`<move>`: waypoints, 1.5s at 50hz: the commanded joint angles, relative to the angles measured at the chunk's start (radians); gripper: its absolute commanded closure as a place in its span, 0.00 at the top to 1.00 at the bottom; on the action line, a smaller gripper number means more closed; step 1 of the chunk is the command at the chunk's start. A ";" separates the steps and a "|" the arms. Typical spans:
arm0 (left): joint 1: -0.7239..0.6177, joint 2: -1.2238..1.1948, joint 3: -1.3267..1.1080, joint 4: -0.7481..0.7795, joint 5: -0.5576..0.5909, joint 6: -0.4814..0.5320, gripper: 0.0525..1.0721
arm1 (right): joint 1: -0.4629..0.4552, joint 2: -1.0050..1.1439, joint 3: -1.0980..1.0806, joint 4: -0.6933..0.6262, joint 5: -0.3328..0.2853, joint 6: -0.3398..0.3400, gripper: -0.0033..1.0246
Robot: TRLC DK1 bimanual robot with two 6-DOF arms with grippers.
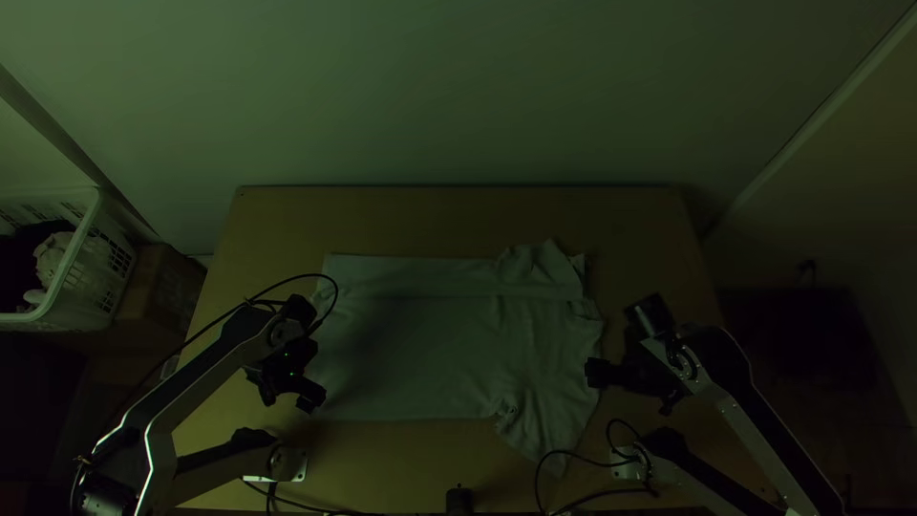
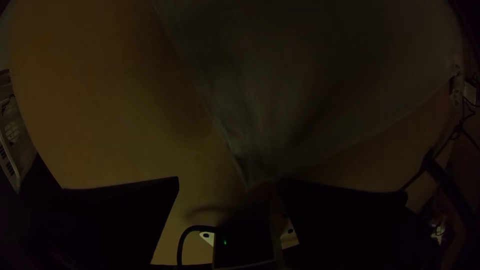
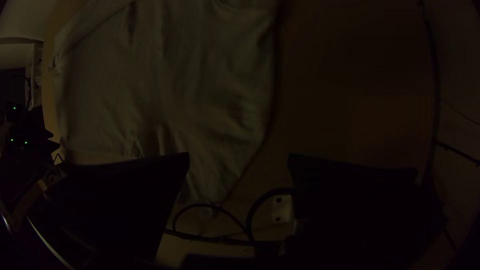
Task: Fold the t-shirt
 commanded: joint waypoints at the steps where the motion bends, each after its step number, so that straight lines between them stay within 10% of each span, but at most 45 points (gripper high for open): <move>1: -0.019 0.056 -0.029 -0.001 -0.007 0.025 0.94 | 0.009 0.018 -0.034 0.007 -0.008 0.023 0.88; 31: -0.148 0.193 -0.029 -0.004 -0.010 0.034 0.82 | 0.032 0.078 -0.160 0.068 -0.052 0.004 0.87; 39: -0.163 0.190 -0.032 0.022 -0.004 0.051 0.43 | 0.058 0.126 -0.202 0.085 -0.057 0.011 0.87; 44: -0.184 0.170 -0.038 0.071 0.002 0.073 0.02 | 0.058 0.133 -0.226 0.117 -0.065 0.007 0.87; 75: -0.141 0.176 -0.009 0.082 0.010 0.096 0.03 | 0.155 0.366 -0.206 0.169 -0.089 -0.016 0.81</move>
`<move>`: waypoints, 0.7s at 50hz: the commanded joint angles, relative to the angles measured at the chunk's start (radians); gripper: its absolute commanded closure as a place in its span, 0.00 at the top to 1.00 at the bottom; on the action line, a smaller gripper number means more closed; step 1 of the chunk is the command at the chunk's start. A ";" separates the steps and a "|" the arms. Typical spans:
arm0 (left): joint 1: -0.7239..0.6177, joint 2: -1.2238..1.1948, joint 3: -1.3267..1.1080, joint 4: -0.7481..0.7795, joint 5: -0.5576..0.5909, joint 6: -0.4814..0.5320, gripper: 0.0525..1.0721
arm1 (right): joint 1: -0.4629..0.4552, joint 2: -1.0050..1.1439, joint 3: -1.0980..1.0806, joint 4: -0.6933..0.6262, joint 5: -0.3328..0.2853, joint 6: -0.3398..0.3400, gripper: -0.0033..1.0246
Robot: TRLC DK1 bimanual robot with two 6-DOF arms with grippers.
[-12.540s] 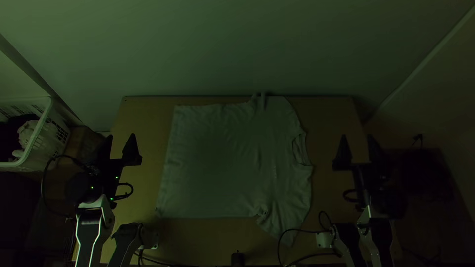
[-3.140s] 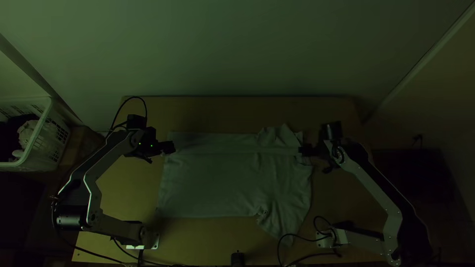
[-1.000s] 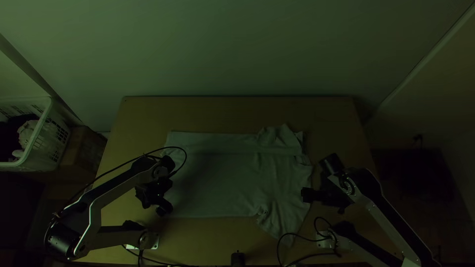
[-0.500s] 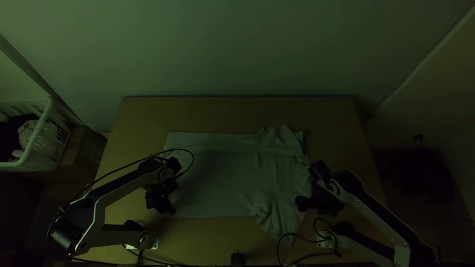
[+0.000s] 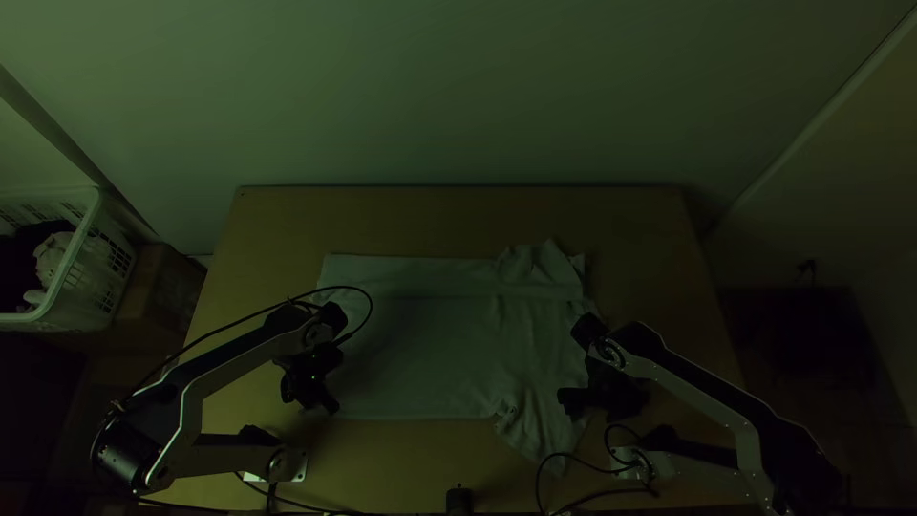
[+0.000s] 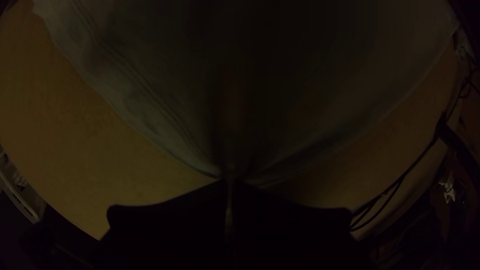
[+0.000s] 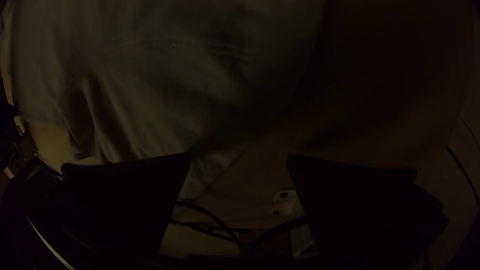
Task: Fold the t-shirt
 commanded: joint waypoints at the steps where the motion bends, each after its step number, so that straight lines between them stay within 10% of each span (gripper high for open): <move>1: 0.014 -0.005 -0.002 0.003 -0.006 0.025 0.03 | 0.012 0.030 0.009 0.008 -0.008 -0.007 0.80; 13: 0.026 -0.004 0.006 0.018 -0.006 0.042 0.03 | 0.038 0.097 0.019 0.045 -0.029 0.004 0.75; 25: 0.032 -0.001 0.029 0.017 -0.006 0.048 0.03 | 0.083 0.073 0.032 0.132 0.014 0.016 0.05; 35: 0.078 -0.005 0.067 0.023 -0.001 0.047 0.03 | 0.051 -0.064 0.062 0.106 0.026 0.008 0.03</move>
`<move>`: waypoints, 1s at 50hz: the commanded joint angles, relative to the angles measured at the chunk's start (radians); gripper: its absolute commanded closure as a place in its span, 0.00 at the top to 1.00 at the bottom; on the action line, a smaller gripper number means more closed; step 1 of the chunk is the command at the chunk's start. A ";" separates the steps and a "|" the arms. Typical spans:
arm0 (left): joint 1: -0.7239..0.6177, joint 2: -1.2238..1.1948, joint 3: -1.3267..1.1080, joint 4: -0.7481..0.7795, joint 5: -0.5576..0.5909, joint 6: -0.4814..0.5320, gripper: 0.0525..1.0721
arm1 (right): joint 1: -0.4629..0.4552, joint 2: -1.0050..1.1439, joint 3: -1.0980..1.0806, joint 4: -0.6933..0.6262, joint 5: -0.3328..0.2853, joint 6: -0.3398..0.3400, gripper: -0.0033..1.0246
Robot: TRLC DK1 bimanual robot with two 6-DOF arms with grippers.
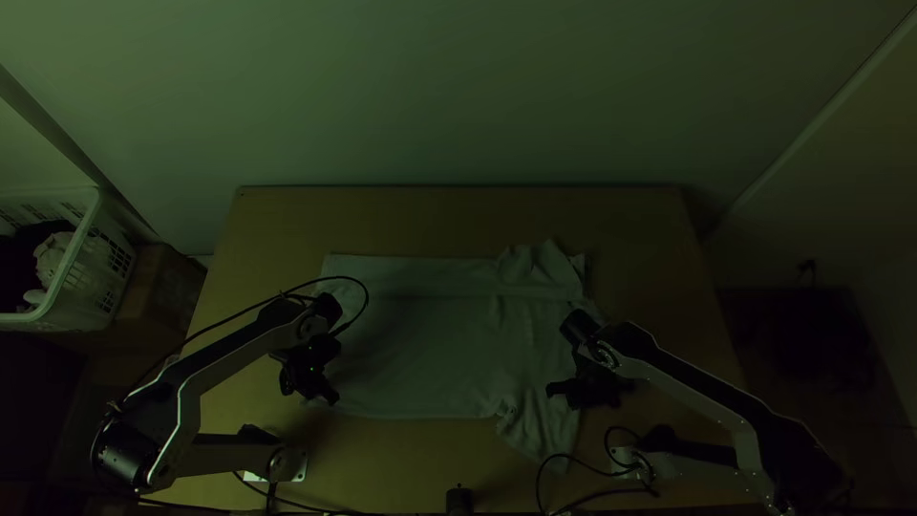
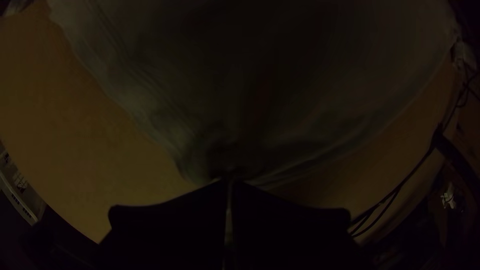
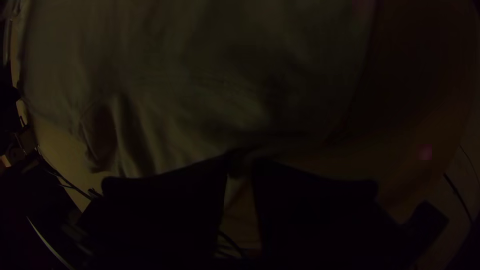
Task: Fold the t-shirt
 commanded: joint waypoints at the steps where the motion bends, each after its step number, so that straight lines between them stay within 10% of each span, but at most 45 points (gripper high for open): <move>1: 0.037 -0.007 0.034 0.001 0.006 0.021 0.03 | -0.024 -0.082 0.036 -0.021 0.009 0.004 0.03; 50: 0.276 -0.062 0.268 0.098 0.096 0.020 0.03 | -0.333 -0.088 0.260 -0.061 0.035 -0.110 0.03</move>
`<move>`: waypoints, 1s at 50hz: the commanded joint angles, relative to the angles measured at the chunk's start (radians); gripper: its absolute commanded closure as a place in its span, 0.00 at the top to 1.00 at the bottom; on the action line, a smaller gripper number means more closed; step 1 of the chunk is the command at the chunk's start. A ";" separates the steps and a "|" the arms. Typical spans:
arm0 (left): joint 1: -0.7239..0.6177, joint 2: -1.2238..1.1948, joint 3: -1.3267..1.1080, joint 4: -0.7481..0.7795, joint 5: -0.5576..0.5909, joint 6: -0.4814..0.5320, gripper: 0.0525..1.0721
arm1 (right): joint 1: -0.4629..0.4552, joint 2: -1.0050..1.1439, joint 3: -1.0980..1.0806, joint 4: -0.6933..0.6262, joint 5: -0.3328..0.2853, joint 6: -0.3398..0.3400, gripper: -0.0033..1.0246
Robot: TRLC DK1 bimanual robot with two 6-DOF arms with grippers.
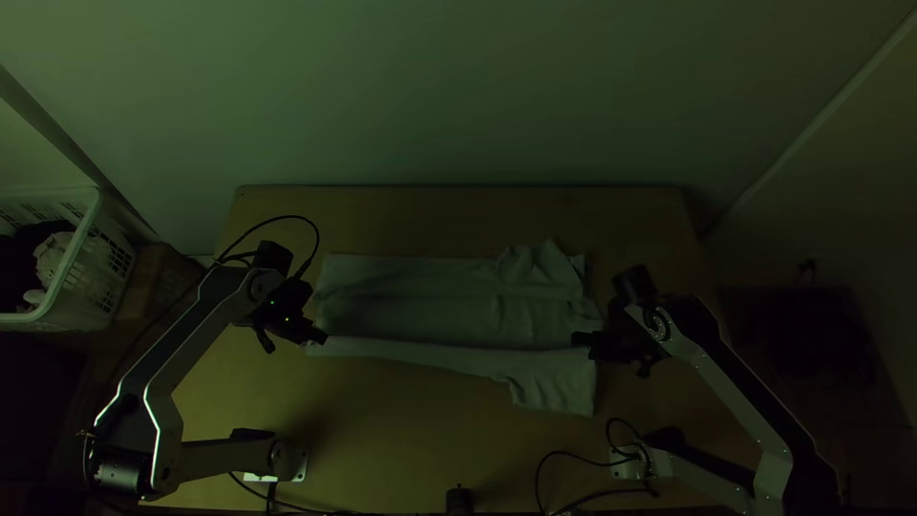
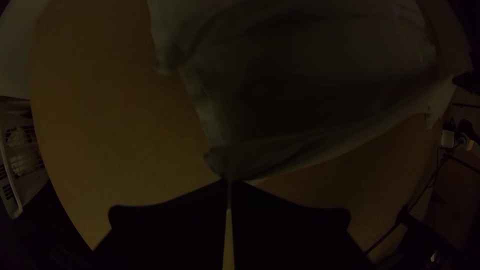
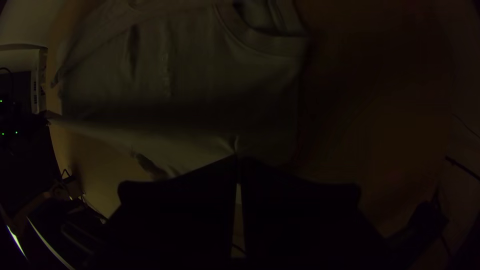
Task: Fold the t-shirt
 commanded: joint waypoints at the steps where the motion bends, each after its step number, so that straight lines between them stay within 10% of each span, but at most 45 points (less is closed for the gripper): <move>1: 0.006 -0.006 0.032 0.010 0.010 -0.016 0.03 | -0.031 0.033 0.048 0.007 0.019 -0.020 0.03; 50: 0.020 0.280 0.345 0.071 0.008 -0.018 0.03 | -0.136 0.390 0.338 0.156 0.040 -0.075 0.03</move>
